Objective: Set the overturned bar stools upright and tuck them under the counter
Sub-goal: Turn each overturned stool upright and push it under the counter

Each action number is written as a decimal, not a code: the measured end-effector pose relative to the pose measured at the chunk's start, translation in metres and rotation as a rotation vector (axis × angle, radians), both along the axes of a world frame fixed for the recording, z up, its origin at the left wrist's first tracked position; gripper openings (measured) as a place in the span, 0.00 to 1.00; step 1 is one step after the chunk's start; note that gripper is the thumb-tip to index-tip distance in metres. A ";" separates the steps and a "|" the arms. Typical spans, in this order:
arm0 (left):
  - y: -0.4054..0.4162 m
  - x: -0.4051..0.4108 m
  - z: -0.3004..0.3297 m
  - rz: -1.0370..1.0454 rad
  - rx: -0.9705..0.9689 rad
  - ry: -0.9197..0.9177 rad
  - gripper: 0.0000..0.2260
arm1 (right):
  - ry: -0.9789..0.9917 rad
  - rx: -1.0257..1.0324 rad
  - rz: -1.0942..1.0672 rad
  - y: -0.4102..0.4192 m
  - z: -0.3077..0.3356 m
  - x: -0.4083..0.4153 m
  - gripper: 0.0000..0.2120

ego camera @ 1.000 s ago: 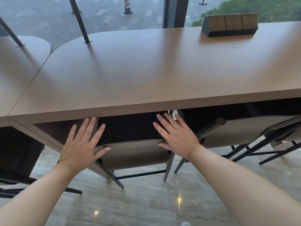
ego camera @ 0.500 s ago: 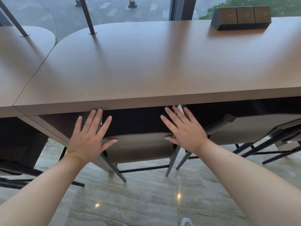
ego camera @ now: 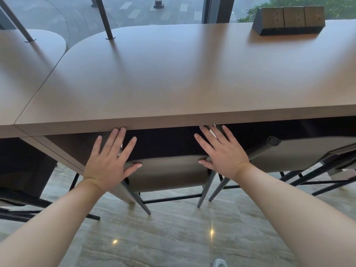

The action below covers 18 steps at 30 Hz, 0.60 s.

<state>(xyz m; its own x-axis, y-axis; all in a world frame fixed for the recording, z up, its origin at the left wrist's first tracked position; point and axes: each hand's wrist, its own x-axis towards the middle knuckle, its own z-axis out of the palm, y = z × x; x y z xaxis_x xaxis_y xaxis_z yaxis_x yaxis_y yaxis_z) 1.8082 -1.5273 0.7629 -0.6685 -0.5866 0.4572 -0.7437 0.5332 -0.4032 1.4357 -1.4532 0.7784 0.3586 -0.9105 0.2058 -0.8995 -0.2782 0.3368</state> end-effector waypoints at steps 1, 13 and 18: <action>0.000 0.000 0.000 0.000 -0.005 -0.004 0.39 | -0.014 0.005 -0.003 0.001 0.000 0.000 0.39; 0.012 -0.008 0.016 0.043 0.131 0.019 0.36 | -0.090 0.177 -0.008 0.008 0.008 0.000 0.39; 0.015 -0.008 0.019 0.042 0.181 0.018 0.36 | -0.116 0.183 -0.042 0.018 0.006 -0.004 0.37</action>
<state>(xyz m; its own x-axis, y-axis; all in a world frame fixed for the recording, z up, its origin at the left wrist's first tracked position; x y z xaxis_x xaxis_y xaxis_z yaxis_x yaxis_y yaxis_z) 1.7999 -1.5126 0.7818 -0.6344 -0.6873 0.3538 -0.7730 0.5643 -0.2898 1.4320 -1.4350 0.7842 0.3036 -0.9499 0.0738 -0.9412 -0.2870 0.1780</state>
